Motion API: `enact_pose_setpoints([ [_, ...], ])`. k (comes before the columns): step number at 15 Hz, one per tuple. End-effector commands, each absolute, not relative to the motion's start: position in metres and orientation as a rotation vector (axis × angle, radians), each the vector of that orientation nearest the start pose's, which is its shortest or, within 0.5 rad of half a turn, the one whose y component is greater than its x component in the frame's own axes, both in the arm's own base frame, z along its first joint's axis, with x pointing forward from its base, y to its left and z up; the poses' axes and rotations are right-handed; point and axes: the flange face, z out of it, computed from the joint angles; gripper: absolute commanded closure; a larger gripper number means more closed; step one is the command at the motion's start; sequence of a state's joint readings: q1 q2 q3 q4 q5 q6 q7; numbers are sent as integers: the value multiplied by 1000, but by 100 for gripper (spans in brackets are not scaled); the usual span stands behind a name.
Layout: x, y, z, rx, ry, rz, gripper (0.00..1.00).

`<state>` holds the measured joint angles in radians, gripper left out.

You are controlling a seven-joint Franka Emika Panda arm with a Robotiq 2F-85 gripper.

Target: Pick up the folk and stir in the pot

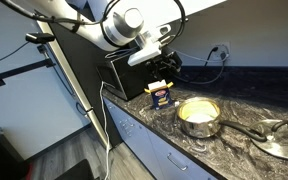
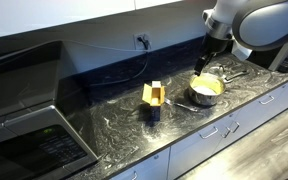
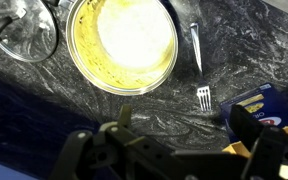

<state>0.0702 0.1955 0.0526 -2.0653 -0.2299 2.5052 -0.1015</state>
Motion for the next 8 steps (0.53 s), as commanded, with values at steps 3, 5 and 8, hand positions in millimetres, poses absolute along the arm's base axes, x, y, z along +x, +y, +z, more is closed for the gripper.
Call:
enact_pose_setpoints([
  [3, 614, 73, 312, -3096, -828, -419, 0],
  [5, 618, 76, 288, -3042, -940, -423, 0],
  [8, 620, 88, 255, -2961, -1079, -417, 0],
])
